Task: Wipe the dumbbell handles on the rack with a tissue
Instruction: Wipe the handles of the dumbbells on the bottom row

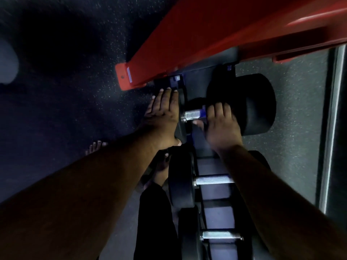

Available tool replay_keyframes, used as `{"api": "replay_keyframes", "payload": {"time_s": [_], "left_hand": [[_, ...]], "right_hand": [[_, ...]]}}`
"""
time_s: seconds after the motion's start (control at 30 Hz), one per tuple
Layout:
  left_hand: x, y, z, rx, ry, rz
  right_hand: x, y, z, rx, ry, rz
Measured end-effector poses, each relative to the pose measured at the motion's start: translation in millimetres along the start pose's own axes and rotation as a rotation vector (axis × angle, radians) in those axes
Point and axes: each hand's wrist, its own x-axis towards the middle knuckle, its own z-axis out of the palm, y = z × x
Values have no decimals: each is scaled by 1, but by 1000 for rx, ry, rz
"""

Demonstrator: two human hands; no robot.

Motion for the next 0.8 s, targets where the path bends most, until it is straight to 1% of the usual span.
{"api": "replay_keyframes", "payload": {"time_s": [0.07,0.1,0.13,0.3,0.43,0.53,0.57,0.6,0.63,0.67,0.7,0.73,0.77,0.8], "left_hand": [[0,2,-1,15,-6,1],[0,2,-1,15,-11,2],[1,3,-2,16,-13,2],[1,2,-2,-1,-17,-4],[1,3,-2,15,-19,-2],[1,3,-2,16,-16,0],[0,3,-2,17,-9,-3],[1,3,-2,17,0,-2],[1,3,-2,17,1,-2],[0,2,-3,12,-1,1],[0,3,-2,5,0,2],[0,2,-2,4,7,-2],[0,3,-2,5,10,-2],[-1,3,-2,7,10,0]], "right_hand": [[24,-1,-20,8,-139,-53],[30,1,-22,10,-181,-90],[30,2,-23,11,-177,-116],[0,-23,0,56,-30,-271],[-7,-36,8,178,93,-246],[-26,-39,23,239,167,-276],[-35,-39,30,308,176,-233],[-44,-38,34,461,170,-116],[-52,-43,32,700,155,90],[-54,-47,25,1003,159,393],[-50,-50,17,1370,197,723],[-41,-51,8,1769,212,992],[-32,-49,-1,2107,227,1165],[-22,-47,-6,2338,255,1243]]}}
